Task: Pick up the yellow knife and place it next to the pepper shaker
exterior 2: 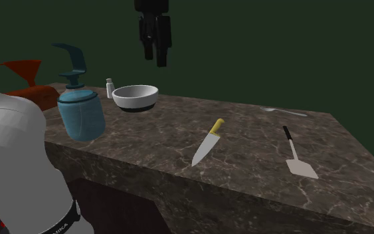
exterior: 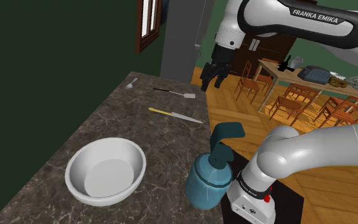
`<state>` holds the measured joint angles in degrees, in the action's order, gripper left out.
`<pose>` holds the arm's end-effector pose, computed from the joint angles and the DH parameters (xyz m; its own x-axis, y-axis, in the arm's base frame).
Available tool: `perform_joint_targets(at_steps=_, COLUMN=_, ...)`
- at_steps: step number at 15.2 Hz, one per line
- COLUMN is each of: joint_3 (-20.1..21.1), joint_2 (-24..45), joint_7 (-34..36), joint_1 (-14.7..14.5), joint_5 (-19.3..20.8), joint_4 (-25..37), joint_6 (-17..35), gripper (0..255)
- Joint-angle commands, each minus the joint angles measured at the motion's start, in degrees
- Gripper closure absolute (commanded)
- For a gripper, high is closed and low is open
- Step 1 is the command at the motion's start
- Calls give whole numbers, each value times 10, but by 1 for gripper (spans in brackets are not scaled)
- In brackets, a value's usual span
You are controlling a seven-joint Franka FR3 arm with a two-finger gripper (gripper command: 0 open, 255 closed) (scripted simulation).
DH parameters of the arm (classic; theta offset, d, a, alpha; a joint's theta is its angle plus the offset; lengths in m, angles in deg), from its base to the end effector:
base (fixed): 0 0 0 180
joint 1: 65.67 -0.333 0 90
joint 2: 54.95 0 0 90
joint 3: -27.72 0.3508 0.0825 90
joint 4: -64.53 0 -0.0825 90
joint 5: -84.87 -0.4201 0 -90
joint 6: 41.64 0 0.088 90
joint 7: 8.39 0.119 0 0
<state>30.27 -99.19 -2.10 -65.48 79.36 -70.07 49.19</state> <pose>0.3234 0.0290 0.6034 0.9966 -0.0820 0.0005 -0.0818 -0.9945 -0.0655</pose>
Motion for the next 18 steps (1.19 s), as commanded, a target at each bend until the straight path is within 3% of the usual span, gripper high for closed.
perform_joint_targets(at_steps=1, joint_3=0, joint_2=0, joint_7=0, joint_1=0, joint_5=0, joint_4=0, joint_6=0, gripper=0)
perform_joint_targets(at_steps=9, joint_3=-54, joint_2=164, joint_7=-154, joint_1=-19, joint_5=26, joint_4=22, joint_6=94, gripper=0)
perform_joint_targets(at_steps=18, joint_3=-84, joint_2=376, joint_7=-315, joint_1=-37, joint_5=28, joint_4=110, joint_6=165, gripper=0)
